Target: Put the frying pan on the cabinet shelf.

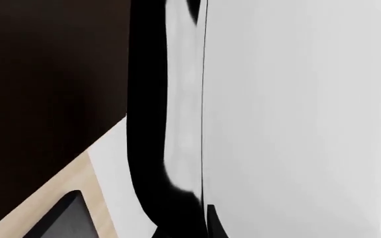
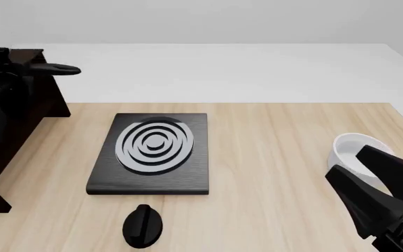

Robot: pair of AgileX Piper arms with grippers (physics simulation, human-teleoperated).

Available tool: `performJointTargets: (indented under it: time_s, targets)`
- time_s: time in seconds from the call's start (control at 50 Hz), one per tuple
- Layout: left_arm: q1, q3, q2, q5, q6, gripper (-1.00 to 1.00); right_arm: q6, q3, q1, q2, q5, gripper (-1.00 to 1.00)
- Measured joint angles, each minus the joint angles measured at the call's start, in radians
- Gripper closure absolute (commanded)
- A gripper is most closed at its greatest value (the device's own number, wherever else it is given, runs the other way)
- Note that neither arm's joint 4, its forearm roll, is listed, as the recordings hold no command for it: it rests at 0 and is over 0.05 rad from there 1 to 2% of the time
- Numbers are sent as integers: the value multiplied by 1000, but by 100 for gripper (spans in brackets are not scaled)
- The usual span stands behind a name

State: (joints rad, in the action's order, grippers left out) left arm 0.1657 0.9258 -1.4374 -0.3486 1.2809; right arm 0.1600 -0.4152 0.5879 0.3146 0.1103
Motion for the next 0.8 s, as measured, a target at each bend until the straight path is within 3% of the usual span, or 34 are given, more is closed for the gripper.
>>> performJointTargets:
  time_s: [0.8]
  targets:
    - [54, -114, -67, -157, 24, 100, 6, 18, 11, 20, -20, -100]
